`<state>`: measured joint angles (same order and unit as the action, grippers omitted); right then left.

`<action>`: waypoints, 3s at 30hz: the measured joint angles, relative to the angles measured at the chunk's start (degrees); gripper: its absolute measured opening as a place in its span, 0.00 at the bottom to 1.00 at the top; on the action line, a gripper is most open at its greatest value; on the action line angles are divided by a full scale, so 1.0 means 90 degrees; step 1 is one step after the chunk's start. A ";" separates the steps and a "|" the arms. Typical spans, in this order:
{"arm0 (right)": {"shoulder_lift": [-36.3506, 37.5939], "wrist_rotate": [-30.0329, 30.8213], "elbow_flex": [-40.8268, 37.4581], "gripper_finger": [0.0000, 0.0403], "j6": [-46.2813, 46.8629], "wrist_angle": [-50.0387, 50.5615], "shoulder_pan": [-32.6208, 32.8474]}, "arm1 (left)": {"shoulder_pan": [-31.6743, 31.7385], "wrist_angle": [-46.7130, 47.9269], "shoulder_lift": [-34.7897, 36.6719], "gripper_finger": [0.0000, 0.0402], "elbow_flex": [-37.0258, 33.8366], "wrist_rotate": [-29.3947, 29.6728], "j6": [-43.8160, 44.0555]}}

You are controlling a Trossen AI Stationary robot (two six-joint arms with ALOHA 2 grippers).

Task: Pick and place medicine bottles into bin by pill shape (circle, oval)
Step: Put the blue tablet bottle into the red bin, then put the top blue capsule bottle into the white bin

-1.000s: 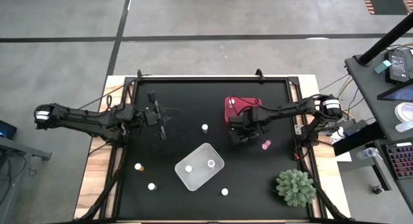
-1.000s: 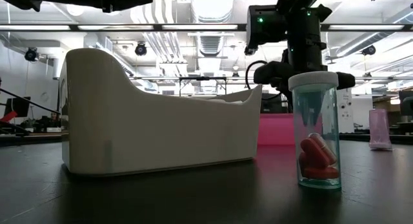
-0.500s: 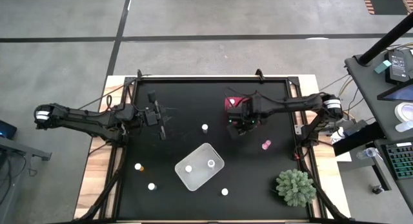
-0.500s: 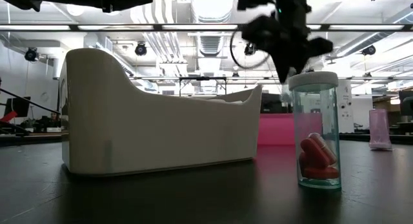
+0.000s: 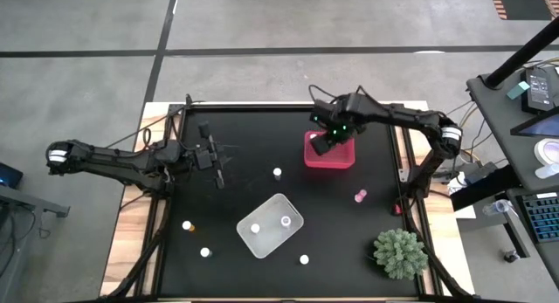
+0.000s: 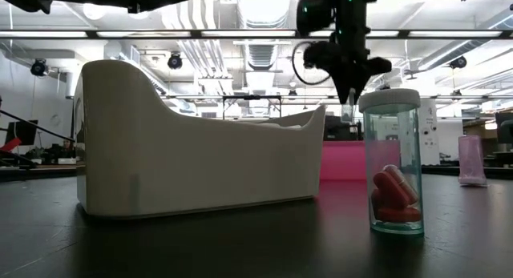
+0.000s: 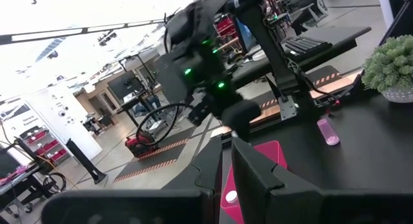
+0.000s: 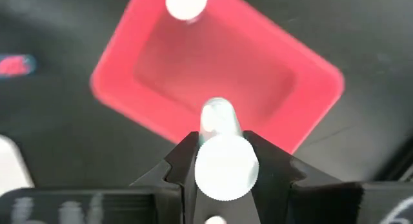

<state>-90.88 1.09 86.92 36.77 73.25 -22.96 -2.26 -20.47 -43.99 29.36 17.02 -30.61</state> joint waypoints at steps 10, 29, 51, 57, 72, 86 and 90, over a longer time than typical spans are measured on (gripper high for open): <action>0.0001 -0.0003 -0.0578 0.25 -0.0532 -0.0415 -0.0758 | 0.0000 -0.0004 0.0000 0.04 0.0000 0.0000 -0.0007; 0.0001 0.0063 -0.1809 0.25 -0.0990 -0.1617 -0.0945 | 0.0014 -0.0008 -0.0016 0.04 -0.0066 0.0853 -0.0214; -0.0441 0.0112 -0.1875 0.28 -0.1219 -0.1842 -0.1051 | 0.0169 -0.0005 -0.0112 0.04 -0.0083 0.0991 -0.0342; -0.0441 0.0379 -0.1874 0.33 -0.1231 -0.1863 -0.1050 | 0.0169 -0.0007 -0.0112 0.04 -0.0083 0.0993 -0.0343; -0.0392 0.0385 -0.1762 0.51 -0.1255 -0.1672 -0.1051 | 0.0169 -0.0007 -0.0112 0.04 -0.0083 0.0991 -0.0342; 0.0601 0.0400 -0.1409 0.51 -0.1239 -0.1454 -0.0596 | 0.0169 -0.0043 -0.0112 0.04 -0.0083 0.0988 -0.0324; 0.1079 0.0629 -0.1470 0.49 -0.1258 -0.1734 -0.0158 | 0.0169 -0.0224 -0.0112 0.04 -0.0083 0.0985 -0.0305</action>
<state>-81.17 6.74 73.69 25.45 57.64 -24.38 -0.73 -22.49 -44.99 28.62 25.88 -33.36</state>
